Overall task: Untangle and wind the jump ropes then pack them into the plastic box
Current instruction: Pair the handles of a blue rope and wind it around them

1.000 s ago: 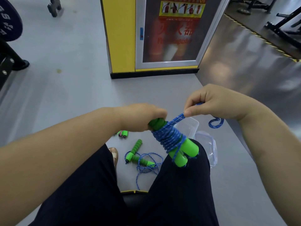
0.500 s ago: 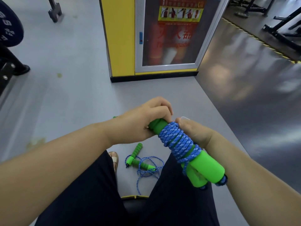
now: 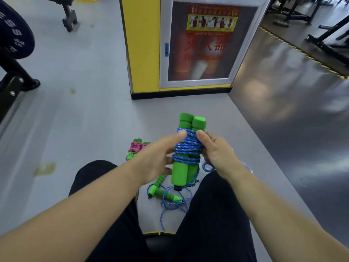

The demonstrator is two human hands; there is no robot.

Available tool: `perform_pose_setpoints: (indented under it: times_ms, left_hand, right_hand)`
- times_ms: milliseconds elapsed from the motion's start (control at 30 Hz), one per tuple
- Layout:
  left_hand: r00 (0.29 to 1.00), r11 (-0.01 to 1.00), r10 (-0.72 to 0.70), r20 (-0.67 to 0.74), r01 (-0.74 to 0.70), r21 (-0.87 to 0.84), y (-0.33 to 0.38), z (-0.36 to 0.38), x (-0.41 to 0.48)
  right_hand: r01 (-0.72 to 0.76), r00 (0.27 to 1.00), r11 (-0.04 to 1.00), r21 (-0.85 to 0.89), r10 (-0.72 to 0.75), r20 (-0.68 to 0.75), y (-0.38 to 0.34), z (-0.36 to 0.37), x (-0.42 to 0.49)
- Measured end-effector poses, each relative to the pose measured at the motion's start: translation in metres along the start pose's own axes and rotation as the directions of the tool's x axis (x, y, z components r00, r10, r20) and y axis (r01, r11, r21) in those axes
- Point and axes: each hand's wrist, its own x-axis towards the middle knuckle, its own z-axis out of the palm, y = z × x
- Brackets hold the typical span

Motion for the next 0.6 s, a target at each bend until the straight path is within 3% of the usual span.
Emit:
perform_pose_setpoints:
  times_ms: [100, 200, 433, 600]
  left_hand:
    - [0.989, 0.979, 0.126, -0.083, -0.11, 0.172, -0.019, 0.01, 0.002]
    - [0.982, 0.986, 0.136, -0.131, -0.121, 0.117, -0.025, 0.009, 0.006]
    - [0.996, 0.994, 0.072, -0.056, -0.067, 0.088, -0.023, 0.004, 0.006]
    - [0.999, 0.998, 0.043, -0.001, -0.043, 0.042, -0.03, 0.004, 0.003]
  right_hand:
    - [0.002, 0.999, 0.998, -0.059, -0.004, -0.034, 0.004, 0.012, 0.0]
    - [-0.044, 0.996, 0.999, 0.013, 0.044, -0.071, 0.0, 0.013, -0.003]
    - [-0.035, 0.997, 0.999, 0.02, 0.036, -0.065, -0.005, 0.005, 0.003]
    - [-0.039, 0.997, 0.996, 0.083, 0.033, 0.068, -0.009, -0.002, 0.003]
